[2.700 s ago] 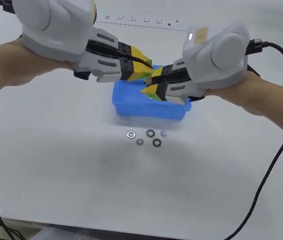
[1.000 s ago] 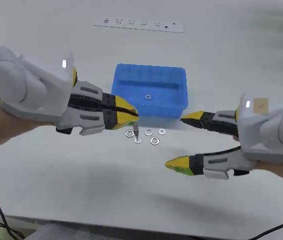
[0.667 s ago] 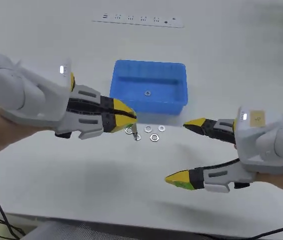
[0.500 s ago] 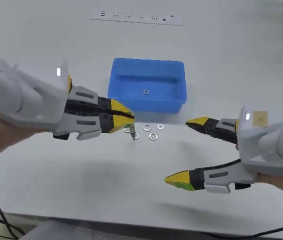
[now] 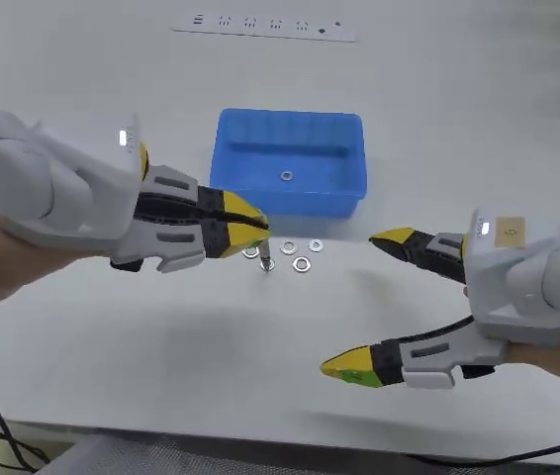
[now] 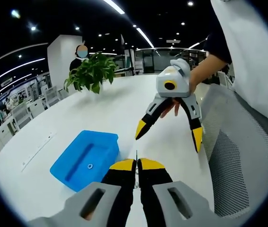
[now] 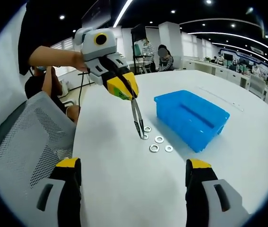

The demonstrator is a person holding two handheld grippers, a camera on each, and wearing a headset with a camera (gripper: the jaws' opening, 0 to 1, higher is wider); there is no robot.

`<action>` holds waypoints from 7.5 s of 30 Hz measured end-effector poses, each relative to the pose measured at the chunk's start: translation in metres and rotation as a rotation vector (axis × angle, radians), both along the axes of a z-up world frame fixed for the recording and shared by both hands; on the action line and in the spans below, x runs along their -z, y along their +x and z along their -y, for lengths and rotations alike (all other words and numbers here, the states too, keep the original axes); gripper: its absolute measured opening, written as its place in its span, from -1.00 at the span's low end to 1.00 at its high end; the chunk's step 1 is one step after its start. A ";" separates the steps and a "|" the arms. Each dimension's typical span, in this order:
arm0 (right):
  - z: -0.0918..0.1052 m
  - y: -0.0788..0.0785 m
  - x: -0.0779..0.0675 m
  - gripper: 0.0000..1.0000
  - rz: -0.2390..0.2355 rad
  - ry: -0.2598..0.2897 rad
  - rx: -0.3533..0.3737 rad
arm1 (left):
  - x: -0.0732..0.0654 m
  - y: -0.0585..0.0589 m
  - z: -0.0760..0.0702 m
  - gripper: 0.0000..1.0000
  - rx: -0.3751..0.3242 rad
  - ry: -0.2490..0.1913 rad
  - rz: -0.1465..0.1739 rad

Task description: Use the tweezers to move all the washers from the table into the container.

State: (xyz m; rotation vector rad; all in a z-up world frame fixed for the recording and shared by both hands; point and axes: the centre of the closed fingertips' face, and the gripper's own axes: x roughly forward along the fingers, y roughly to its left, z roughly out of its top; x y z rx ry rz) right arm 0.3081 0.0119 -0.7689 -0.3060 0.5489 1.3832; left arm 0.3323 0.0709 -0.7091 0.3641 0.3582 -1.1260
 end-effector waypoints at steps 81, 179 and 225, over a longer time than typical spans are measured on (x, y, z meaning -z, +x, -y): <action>-0.089 0.026 0.010 -0.79 0.123 -0.112 -0.253 | 0.003 0.006 -0.001 -0.87 0.083 0.102 -0.046; -0.114 0.138 -0.012 -0.80 0.168 -0.093 -0.124 | -0.003 -0.034 -0.056 0.99 -0.471 -0.289 -0.156; -0.112 0.139 -0.016 -0.79 0.184 -0.096 -0.104 | -0.001 -0.040 -0.062 0.99 -0.484 -0.275 -0.179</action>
